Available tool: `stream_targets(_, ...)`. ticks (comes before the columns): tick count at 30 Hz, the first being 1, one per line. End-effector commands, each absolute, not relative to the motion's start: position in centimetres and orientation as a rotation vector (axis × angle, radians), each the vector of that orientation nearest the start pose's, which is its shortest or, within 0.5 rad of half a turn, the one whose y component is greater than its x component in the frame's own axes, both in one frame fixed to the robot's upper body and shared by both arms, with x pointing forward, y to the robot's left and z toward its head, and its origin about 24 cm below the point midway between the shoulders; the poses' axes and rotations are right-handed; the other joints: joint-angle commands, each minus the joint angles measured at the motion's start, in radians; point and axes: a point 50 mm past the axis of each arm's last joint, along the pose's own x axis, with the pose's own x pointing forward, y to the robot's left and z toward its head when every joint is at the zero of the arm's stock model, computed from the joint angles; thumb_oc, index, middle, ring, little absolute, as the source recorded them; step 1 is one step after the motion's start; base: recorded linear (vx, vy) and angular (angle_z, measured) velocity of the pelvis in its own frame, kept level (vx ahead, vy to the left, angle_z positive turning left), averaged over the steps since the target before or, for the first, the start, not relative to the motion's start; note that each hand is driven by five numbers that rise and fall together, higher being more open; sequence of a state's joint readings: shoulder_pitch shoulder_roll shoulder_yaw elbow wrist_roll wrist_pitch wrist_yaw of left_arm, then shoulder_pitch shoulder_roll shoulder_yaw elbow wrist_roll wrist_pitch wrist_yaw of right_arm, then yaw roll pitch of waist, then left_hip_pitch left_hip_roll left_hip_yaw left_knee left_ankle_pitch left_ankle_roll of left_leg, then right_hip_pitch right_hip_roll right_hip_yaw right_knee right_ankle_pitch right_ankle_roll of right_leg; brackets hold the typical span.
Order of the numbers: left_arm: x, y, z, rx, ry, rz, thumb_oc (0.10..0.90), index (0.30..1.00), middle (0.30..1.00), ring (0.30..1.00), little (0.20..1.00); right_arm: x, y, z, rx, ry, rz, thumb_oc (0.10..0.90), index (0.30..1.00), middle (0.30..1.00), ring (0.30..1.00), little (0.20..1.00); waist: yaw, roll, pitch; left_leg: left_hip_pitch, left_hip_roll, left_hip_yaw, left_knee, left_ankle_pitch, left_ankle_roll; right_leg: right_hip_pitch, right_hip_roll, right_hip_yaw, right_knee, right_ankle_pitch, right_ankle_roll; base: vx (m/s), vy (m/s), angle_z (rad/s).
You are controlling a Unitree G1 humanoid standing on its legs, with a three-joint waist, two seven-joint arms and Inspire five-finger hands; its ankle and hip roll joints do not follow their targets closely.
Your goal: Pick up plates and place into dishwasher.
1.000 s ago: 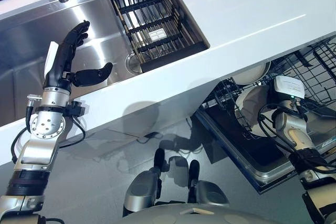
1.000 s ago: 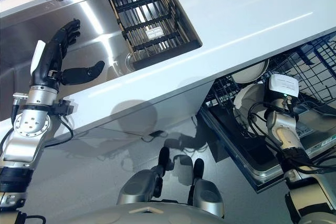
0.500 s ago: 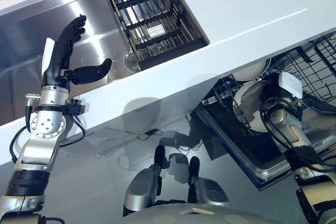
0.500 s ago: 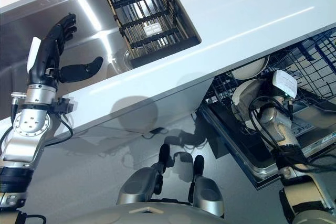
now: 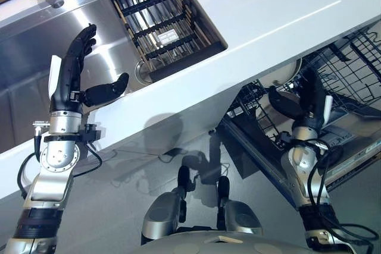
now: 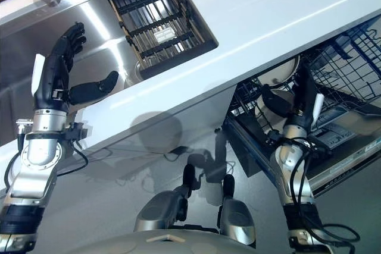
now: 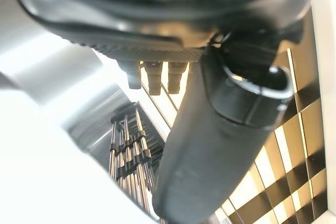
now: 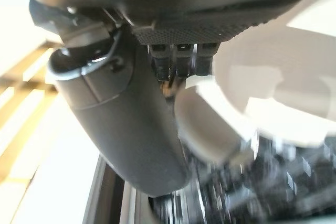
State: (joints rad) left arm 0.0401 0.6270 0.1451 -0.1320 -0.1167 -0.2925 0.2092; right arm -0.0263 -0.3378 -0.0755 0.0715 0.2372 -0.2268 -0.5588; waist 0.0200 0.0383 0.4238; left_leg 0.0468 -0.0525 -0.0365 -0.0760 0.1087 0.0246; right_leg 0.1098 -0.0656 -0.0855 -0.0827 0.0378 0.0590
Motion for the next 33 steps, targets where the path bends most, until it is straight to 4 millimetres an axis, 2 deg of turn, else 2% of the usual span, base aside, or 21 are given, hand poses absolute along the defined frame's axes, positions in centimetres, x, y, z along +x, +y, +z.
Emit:
stream_targets(1,22.3,27.7,14.6,0.497,-0.521,0.267,0.8,0.9,0.9,0.9,0.9,22.9,-27.4,12.0,-0.015,-0.532,-0.721,0.8,0.9,0.9,0.9,0.9,-0.036,0.013,-0.082,0.012,-0.058,0.048,0.095,-0.176,0.065,-0.114,0.077,-0.007,0.211,-0.12,0.007,0.0,-0.021,-0.13)
stream_targets(6,22.5,27.9,14.4,0.501,-0.505,0.274,0.8,0.9,0.9,0.9,0.9,21.1,-28.2,13.7,-0.094,-0.742,-0.939,0.8,0.9,0.9,0.9,0.9,-0.043,0.014,-0.093,0.016,-0.057,0.053,0.091,-0.178,0.063,-0.109,0.083,-0.001,0.205,-0.123,0.007,0.0,-0.023,-0.09)
stream_targets(10,22.7,28.1,14.2,0.502,-0.493,0.279,0.8,0.9,0.9,0.9,0.9,20.2,-29.3,14.5,-0.127,-0.827,-1.07,0.8,0.9,0.9,0.9,0.9,-0.046,0.019,-0.098,0.017,-0.057,0.05,0.09,-0.18,0.06,-0.105,0.086,0.0,0.204,-0.127,0.005,-0.01,-0.016,-0.03)
stream_targets(12,22.6,28.4,14.2,0.5,-0.489,0.283,0.8,0.9,0.9,0.9,0.9,19.9,-30.2,13.8,-0.068,-0.784,-1.086,0.8,0.9,0.9,0.9,0.9,-0.048,0.021,-0.1,0.016,-0.057,0.051,0.092,-0.182,0.058,-0.106,0.086,0.0,0.206,-0.131,0.005,-0.01,-0.014,-0.02)
stream_targets(14,22.4,28.7,14.1,0.497,-0.486,0.288,0.8,0.9,0.9,0.9,0.9,19.9,-31.3,12.2,0.097,-0.685,-1.043,0.8,0.9,0.9,0.9,0.9,-0.05,0.023,-0.102,0.016,-0.056,0.051,0.09,-0.183,0.055,-0.107,0.087,-0.001,0.205,-0.133,0.005,-0.02,-0.035,-0.05)
stream_targets(18,22.3,28.9,14.1,0.495,-0.484,0.286,0.8,0.9,0.9,0.9,0.9,20.0,-32.2,10.0,0.25,-0.597,-0.978,0.8,0.9,0.9,0.9,0.9,-0.05,0.024,-0.101,0.012,-0.055,0.052,0.094,-0.184,0.053,-0.103,0.086,-0.005,0.201,-0.137,0.001,-0.01,-0.042,-0.03)
stream_targets(20,22.7,28.9,14.2,0.501,-0.487,0.278,0.8,0.9,0.9,0.9,0.9,20.6,-32.4,8.8,0.285,-0.511,-0.964,0.8,0.9,0.9,0.9,0.9,-0.049,0.024,-0.1,0.009,-0.054,0.053,0.098,-0.184,0.051,-0.104,0.086,-0.006,0.203,-0.136,0.0,0.0,-0.056,-0.01)
stream_targets(25,23.9,28.4,15.1,0.521,-0.501,0.259,0.8,0.9,0.9,0.9,0.9,22.5,-32.9,7.6,0.274,-0.372,-0.859,0.8,0.9,0.9,0.9,0.9,-0.042,0.023,-0.09,0.004,-0.051,0.051,0.106,-0.182,0.047,-0.102,0.083,-0.017,0.208,-0.14,-0.004,0.01,-0.073,-0.02)
stream_targets(28,24.9,28.1,15.9,0.536,-0.522,0.242,0.8,0.9,0.9,0.9,0.9,23.9,-34.3,8.6,0.18,-0.36,-0.885,0.8,0.9,0.9,0.9,0.9,-0.026,0.027,-0.075,-0.015,-0.049,0.049,0.138,-0.189,0.042,-0.109,0.074,-0.036,0.231,-0.151,-0.009,0.03,-0.114,0.0)
stream_targets(31,25.7,27.6,16.9,0.558,-0.553,0.234,0.8,0.9,0.9,0.9,0.9,25.2,-35.1,10.3,0.09,-0.369,-0.888,0.8,0.9,0.9,0.9,0.9,-0.012,0.033,-0.05,-0.038,-0.048,0.048,0.168,-0.196,0.038,-0.121,0.066,-0.051,0.26,-0.163,-0.015,0.01,-0.094,-0.01)
stream_targets(33,26.0,27.7,17.8,0.571,-0.576,0.236,0.8,0.9,0.9,0.9,0.9,25.8,-35.9,11.1,0.107,-0.359,-0.902,0.8,0.9,0.9,0.9,0.9,-0.005,0.037,-0.03,-0.058,-0.047,0.047,0.185,-0.198,0.036,-0.135,0.062,-0.057,0.282,-0.17,-0.021,-0.01,-0.103,0.02)
